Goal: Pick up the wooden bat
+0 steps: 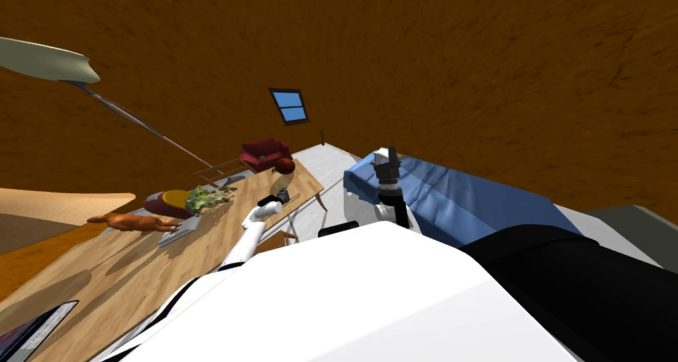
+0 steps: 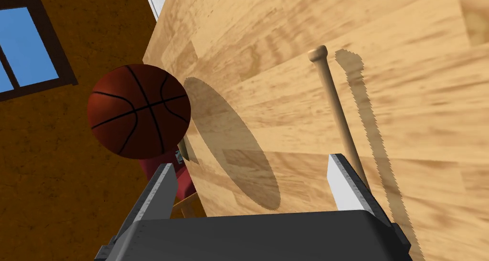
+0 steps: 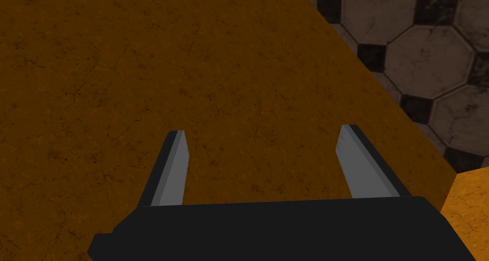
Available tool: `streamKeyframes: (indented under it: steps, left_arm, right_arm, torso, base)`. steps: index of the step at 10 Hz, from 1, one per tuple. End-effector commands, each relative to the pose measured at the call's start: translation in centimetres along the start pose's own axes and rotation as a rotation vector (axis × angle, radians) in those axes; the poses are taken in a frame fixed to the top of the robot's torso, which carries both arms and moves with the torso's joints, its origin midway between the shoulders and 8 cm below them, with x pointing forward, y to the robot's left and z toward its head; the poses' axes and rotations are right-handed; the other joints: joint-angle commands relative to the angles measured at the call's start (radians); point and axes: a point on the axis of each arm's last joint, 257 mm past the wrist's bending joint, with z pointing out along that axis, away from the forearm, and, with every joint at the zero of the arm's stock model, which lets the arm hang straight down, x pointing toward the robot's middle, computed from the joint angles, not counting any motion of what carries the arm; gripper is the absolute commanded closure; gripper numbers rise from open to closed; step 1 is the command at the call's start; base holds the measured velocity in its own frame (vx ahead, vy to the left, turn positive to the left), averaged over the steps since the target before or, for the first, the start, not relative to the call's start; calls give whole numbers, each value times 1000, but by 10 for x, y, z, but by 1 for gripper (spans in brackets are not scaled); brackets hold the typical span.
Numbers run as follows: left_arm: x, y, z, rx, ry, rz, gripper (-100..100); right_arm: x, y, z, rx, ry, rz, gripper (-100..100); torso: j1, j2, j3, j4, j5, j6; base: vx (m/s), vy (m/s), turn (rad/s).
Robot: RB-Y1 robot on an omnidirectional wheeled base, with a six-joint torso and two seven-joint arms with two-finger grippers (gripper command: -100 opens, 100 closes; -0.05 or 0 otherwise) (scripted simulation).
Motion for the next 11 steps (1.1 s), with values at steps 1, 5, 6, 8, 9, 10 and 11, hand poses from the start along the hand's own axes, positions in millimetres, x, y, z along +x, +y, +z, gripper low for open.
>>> streamKeyframes:
  steps: [1,5,6,8,9,10,11]
  left_arm:
    - [-10,7,5,-58,-10,-26,-100]
    - [-29,38,9,-165,-42,-64,-100]
    - [-35,39,9,-210,-48,-89,-100]
    - [-42,54,9,-239,-61,-97,-100]
    - [-50,58,8,-288,-73,-127,-100]
    - [-54,69,7,-311,-81,-132,-100]
    - [-59,66,6,-340,-86,-158,-100]
  right_arm:
    - [0,0,0,0,0,0,0]
    - [0,0,0,0,0,0,0]
    - [0,0,0,0,0,0,0]
    - [0,0,0,0,0,0,0]
    - [0,0,0,0,0,0,0]
    - [0,0,0,0,0,0,0]
    - [0,0,0,0,0,0,0]
  torso:
    - [0,0,0,0,0,0]
    - [1,-1,0,0,0,0]
    - [0,0,0,0,0,0]
    - [1,-1,0,0,0,0]
    - [0,0,0,0,0,0]
    - [1,-1,0,0,0,0]
    - [1,-1,0,0,0,0]
  base:
    - [9,13,-125]
    - [15,23,-49]
    - [18,24,-81]
    - [12,20,-25]
    - [15,22,-63]
    - [19,29,-51]
    - [23,45,-64]
